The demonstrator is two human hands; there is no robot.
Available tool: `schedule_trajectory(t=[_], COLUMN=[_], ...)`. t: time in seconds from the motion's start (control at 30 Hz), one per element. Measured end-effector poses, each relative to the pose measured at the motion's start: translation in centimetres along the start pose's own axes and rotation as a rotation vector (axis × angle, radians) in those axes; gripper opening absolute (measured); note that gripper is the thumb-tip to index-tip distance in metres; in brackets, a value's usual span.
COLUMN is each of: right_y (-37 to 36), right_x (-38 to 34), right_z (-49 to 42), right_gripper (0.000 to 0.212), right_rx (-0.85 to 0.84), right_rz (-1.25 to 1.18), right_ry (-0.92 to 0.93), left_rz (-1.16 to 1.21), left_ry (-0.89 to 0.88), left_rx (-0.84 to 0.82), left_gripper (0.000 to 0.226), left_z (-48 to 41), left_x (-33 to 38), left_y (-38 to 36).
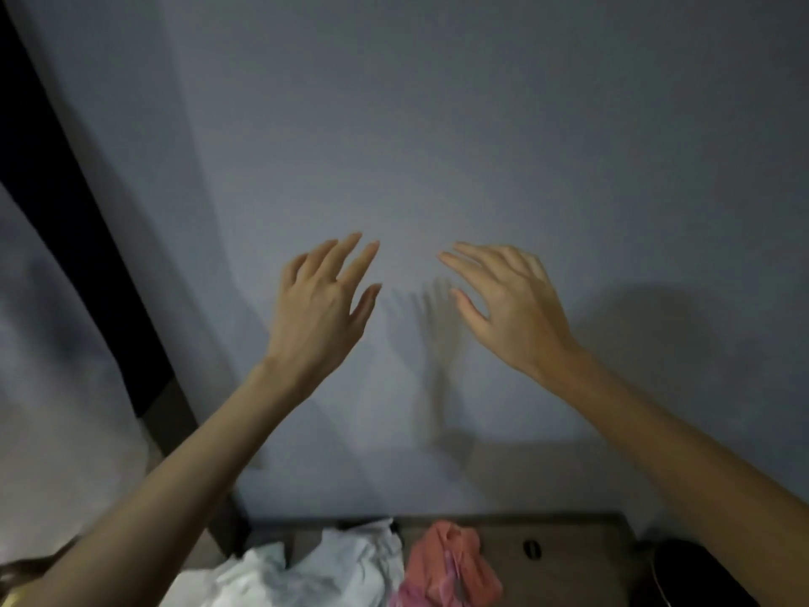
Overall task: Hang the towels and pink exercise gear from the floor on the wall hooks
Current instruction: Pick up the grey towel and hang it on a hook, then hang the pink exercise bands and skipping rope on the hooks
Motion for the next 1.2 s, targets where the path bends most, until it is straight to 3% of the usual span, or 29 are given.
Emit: schedule_trajectory(t=[0.67,0.77,1.0,1.1,1.2], right_y=[-20.4,-23.4,-32.8,-37.2,-41.4], right_x=[-8.1,-8.8,-8.1,-7.4,-6.7], right_z=[32.7,39.5,60.2,69.8,77.8], right_gripper=[0.042,0.046,0.037,0.041,0.052], right_rx=[-0.798,-0.891,-1.071,-1.228,-1.240], right_rz=[-0.164,-0.194,-0.216,-0.199,-0.181], right_ry=[-0.455,-0.515,-0.605,-0.648,-0.724], left_rz=[0.216,0.221,0.231,0.240,0.248], left_ry=[0.271,0.304,0.265,0.227,0.200], left_rx=[-0.738,-0.875,-1.006,-1.049,-1.076], left_gripper=[0.048,0.051,0.049,0.051,0.052], left_z=[31.7,38.6,57.6,65.3,72.0], left_x=[-3.6,-3.1,0.2,1.8,3.3], left_y=[-20.9,-24.6,-36.9,-42.9,-49.0])
Point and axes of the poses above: each hand's wrist, its own z-axis away from the middle knuckle, its own y-axis out of the back of the hand, x = y × z, the point moved 2 cm from there along -z, towards the middle knuckle, and after that the axes turned 12 degrees about x, right-handed, at the moved point
